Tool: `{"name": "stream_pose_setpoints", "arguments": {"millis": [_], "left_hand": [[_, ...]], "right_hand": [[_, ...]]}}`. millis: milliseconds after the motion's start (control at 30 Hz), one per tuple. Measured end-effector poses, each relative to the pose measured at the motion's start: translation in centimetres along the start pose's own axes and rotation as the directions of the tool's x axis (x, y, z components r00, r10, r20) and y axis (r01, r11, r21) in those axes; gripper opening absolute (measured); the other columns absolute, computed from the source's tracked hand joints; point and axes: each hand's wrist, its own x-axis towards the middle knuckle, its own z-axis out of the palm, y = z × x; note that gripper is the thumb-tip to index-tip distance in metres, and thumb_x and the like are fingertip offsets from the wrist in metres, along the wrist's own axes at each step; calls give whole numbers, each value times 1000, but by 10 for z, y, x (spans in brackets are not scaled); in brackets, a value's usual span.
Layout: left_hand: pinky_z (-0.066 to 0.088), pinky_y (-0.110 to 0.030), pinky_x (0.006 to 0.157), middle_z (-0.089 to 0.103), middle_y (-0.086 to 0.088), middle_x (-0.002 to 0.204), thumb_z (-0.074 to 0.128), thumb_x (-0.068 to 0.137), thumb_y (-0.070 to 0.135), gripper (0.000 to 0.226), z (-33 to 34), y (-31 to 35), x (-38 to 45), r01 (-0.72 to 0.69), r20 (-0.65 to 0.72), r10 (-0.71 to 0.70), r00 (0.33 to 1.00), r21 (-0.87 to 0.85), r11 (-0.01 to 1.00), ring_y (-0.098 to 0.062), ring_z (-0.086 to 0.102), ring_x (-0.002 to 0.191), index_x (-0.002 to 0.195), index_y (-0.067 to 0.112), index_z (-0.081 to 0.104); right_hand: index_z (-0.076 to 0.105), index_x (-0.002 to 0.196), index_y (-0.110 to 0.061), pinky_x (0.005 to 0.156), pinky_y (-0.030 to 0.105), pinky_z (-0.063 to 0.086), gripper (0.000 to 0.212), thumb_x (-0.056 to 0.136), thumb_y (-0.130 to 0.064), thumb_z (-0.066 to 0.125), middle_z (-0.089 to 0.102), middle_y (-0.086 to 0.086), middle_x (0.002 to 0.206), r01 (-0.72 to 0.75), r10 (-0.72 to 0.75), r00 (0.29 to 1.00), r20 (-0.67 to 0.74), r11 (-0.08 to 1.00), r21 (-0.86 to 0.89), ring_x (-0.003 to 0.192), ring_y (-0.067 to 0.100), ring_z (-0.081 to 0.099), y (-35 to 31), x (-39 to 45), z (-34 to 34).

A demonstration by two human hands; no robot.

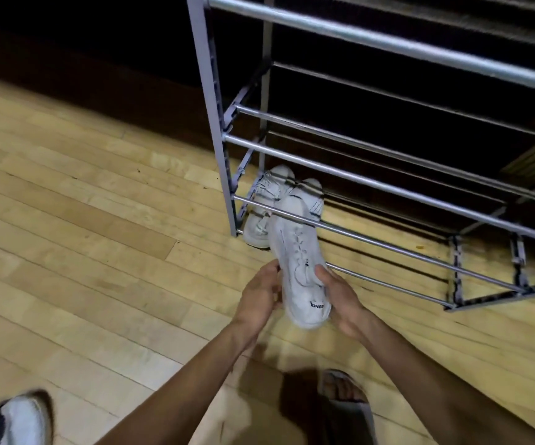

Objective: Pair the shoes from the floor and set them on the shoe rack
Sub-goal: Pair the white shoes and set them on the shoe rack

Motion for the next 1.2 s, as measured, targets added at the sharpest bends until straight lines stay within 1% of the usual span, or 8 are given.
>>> {"name": "stream_pose_setpoints", "arguments": {"millis": [67,167,367,467,533,633,967,1200], "left_hand": [[57,-22,78,73,20,100,32,104,32,36,15,9,10,3,33,-4,999,32,999,-3,69,93,112,32,67],[52,-35,96,70,11,117,34,100,38,37,39,17,33,32,79,-38,996,79,996,-12,64,111,115,30,67],[50,-37,97,70,3,116,31,101,40,41,79,23,75,85,70,-93,993,106,991,-17,63,112,109,23,67],[47,-33,94,64,9,115,23,104,49,46,90,24,89,113,89,-122,988,99,989,-11,58,106,119,26,61],[47,-33,92,60,12,110,20,104,50,44,96,24,99,107,113,-120,986,120,987,-7,56,97,118,28,55],[51,-40,92,58,6,117,19,104,48,46,105,22,112,101,115,-125,986,191,976,-14,57,99,120,25,55],[48,-24,69,60,14,90,19,105,48,40,148,15,126,129,153,-151,977,141,981,0,54,78,106,30,55],[47,-30,87,63,2,116,21,105,47,42,164,2,124,182,166,-201,965,126,975,-14,58,100,105,27,58]], "right_hand": [[69,116,-18,90,33,55,32,102,-38,48,74,3,112,-4,11,997,-82,997,76,101,19,71,1,8,-7],[71,111,-19,101,42,51,34,103,-41,46,75,3,109,12,19,973,-229,991,133,103,21,70,-1,20,-18],[72,101,-13,93,43,56,30,101,-34,51,75,10,107,49,47,919,-392,972,230,100,28,70,-17,51,-40],[71,90,-10,74,34,57,16,93,-21,58,74,11,98,23,76,896,-437,976,218,87,30,68,-20,70,-53],[72,100,-3,72,33,56,20,93,-17,59,73,14,102,9,100,885,-454,973,232,84,28,68,-18,81,-61],[71,106,-6,89,40,57,30,100,-31,55,74,9,101,50,97,868,-488,959,280,91,26,69,-20,87,-68],[68,117,-3,70,33,57,37,102,-30,47,72,13,114,172,55,883,-466,886,431,94,28,71,-23,90,-106],[61,104,-2,53,22,57,33,106,-18,33,76,1,73,197,12,921,-390,848,491,62,13,72,-13,86,-133]]}}
